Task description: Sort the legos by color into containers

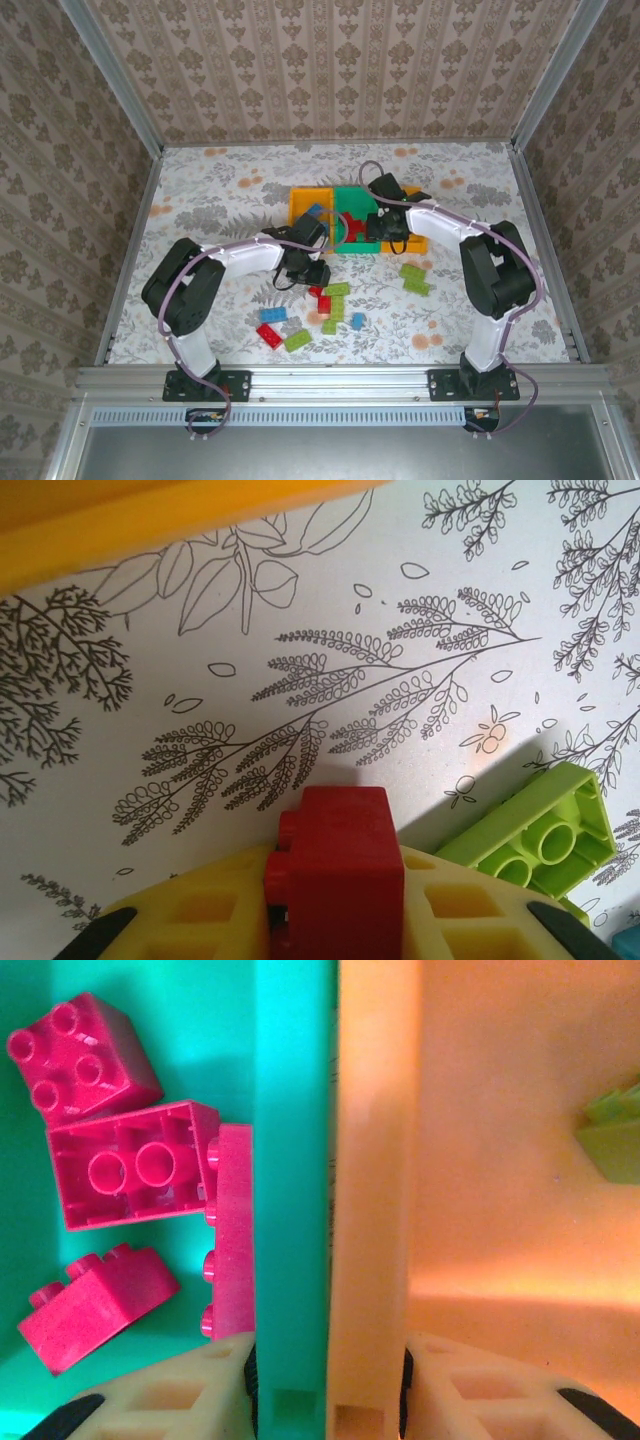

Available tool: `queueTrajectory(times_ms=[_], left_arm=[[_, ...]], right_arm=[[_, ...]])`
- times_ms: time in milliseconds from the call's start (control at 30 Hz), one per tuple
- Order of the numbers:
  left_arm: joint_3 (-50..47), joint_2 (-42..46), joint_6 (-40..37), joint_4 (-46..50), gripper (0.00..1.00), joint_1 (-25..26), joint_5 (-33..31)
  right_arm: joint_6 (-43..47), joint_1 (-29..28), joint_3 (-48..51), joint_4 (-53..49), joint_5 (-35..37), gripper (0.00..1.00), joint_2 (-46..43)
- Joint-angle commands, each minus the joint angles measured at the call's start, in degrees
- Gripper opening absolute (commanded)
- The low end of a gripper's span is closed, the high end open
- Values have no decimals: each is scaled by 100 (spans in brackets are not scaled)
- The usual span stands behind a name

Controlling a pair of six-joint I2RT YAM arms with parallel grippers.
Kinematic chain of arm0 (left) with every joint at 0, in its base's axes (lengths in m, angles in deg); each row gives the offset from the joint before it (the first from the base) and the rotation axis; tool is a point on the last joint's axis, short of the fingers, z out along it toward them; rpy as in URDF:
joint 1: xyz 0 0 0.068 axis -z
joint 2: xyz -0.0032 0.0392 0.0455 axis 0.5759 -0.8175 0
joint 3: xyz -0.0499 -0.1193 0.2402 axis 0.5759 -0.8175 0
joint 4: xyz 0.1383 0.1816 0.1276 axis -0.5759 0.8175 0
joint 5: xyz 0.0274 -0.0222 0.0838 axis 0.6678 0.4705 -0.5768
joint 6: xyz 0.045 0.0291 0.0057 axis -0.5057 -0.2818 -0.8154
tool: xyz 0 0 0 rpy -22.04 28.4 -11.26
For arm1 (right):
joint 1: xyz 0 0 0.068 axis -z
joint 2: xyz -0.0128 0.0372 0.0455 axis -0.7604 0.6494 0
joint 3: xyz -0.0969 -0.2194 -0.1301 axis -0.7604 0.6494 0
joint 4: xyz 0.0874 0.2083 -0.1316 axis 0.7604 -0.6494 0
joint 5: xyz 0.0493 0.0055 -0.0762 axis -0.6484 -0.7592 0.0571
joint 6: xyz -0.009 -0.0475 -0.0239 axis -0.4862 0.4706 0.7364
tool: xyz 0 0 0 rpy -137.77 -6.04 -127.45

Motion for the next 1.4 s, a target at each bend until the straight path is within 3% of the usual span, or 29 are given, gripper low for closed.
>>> queueTrajectory(times_ms=[0, 200, 467, 700, 800, 900, 1167, 1300, 1367], left_arm=[[30, 162, -16, 220, 26, -40, -168], [96, 663, -71, 403, 24, -97, -300], [948, 938, -393, 609, 25, -108, -275], [2160, 83, -539, 509, 27, -275, 138], [2656, -384, -496, 491, 28, -364, 326], [3018, -725, -464, 446, 28, -426, 425], [3887, -1511, -370, 394, 30, -499, 758], [4090, -1779, -288, 385, 36, -516, 846], [4088, -1821, -231, 359, 45, -519, 858]], right_arm=[[-170, -126, -191, -39, 59, 41, 110], [-291, -260, -249, -47, 84, 51, -13], [-335, -256, 158, -126, 288, 68, -920], [-120, -256, 994, -178, 226, 73, -1796], [-126, -256, 1214, -867, 541, 76, -1956], [-539, -256, 1554, -1241, 831, 80, -2238], [-1637, -225, 2626, -962, 936, 87, -2992], [-1703, -162, 2653, -871, 891, 89, -2798], [-1691, -141, 2593, -776, 795, 89, -2667]])
